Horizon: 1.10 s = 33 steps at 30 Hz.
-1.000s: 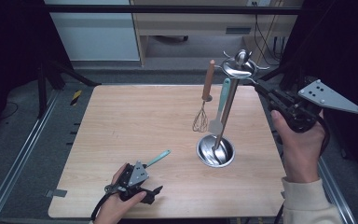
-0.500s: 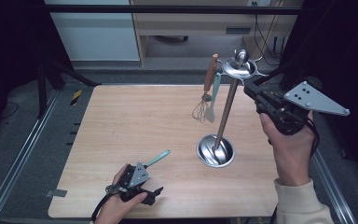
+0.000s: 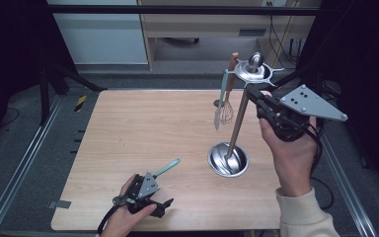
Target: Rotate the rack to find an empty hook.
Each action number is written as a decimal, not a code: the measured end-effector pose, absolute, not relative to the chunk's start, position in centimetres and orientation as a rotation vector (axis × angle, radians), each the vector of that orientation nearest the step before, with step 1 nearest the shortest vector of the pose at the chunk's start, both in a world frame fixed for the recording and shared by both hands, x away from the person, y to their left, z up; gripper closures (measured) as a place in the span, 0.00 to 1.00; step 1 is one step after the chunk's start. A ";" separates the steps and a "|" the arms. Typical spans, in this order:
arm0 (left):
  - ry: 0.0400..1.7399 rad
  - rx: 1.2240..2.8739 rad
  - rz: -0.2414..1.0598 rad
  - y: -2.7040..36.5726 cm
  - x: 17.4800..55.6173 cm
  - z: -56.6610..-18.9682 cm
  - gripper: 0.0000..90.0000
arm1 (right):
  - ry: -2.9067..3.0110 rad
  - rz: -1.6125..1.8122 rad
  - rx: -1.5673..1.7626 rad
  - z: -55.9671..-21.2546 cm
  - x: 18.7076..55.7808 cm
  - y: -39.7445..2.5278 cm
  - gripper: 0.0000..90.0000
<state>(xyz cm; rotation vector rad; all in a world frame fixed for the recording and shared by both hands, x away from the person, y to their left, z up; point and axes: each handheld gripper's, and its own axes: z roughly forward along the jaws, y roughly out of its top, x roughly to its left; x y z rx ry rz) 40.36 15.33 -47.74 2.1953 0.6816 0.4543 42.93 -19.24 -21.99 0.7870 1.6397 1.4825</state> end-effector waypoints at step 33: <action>0.717 2.185 0.466 16.9 41.0 -46.9 0.07 | 1.700 1.449 0.880 -28.7 41.7 -18.7 1.00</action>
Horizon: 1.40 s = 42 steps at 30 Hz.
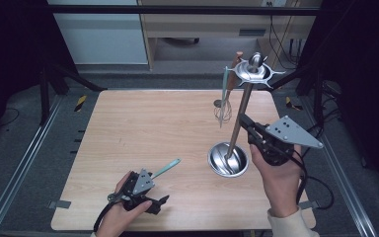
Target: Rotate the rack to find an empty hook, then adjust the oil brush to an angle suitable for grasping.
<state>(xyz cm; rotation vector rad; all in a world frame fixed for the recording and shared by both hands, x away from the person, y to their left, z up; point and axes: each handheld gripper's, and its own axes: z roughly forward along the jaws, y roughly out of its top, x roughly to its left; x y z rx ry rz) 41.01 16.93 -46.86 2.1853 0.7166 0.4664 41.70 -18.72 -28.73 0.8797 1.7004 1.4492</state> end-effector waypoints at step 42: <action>0.819 2.202 0.536 20.8 46.4 -43.6 0.08 | 1.858 1.210 1.206 -44.6 43.2 -19.9 0.28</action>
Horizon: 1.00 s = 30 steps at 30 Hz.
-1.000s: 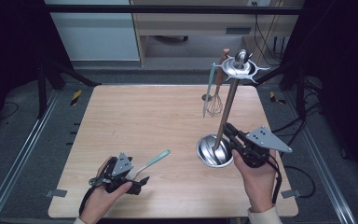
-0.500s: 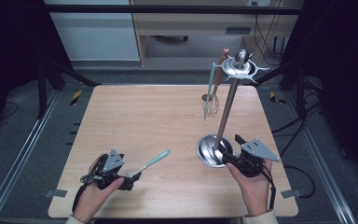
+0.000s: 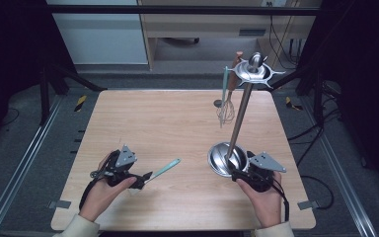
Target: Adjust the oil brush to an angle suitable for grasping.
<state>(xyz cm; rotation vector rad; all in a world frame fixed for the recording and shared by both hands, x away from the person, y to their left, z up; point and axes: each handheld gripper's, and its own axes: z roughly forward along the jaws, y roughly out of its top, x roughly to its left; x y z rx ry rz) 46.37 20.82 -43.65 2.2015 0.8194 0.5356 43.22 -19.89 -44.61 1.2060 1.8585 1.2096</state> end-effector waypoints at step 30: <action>0.764 2.345 0.493 16.2 51.5 -45.2 0.77 | 1.890 1.172 1.248 -45.3 43.5 -20.7 0.34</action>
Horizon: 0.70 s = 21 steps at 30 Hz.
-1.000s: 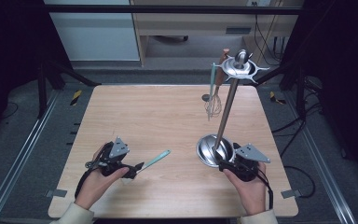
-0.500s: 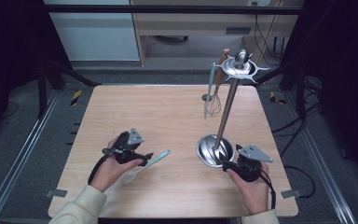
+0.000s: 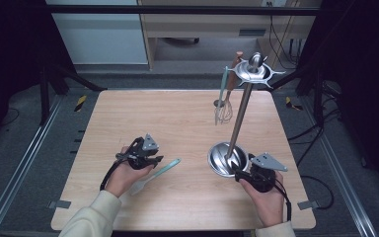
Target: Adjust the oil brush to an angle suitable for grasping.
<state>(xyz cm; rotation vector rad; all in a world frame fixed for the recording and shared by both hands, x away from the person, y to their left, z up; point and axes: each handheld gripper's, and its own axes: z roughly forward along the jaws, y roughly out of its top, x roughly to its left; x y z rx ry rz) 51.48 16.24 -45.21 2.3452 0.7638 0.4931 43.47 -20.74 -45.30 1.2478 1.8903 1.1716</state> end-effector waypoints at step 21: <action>0.737 2.438 0.394 13.7 52.6 -47.3 1.00 | 1.905 1.176 1.242 -45.3 43.5 -20.7 0.36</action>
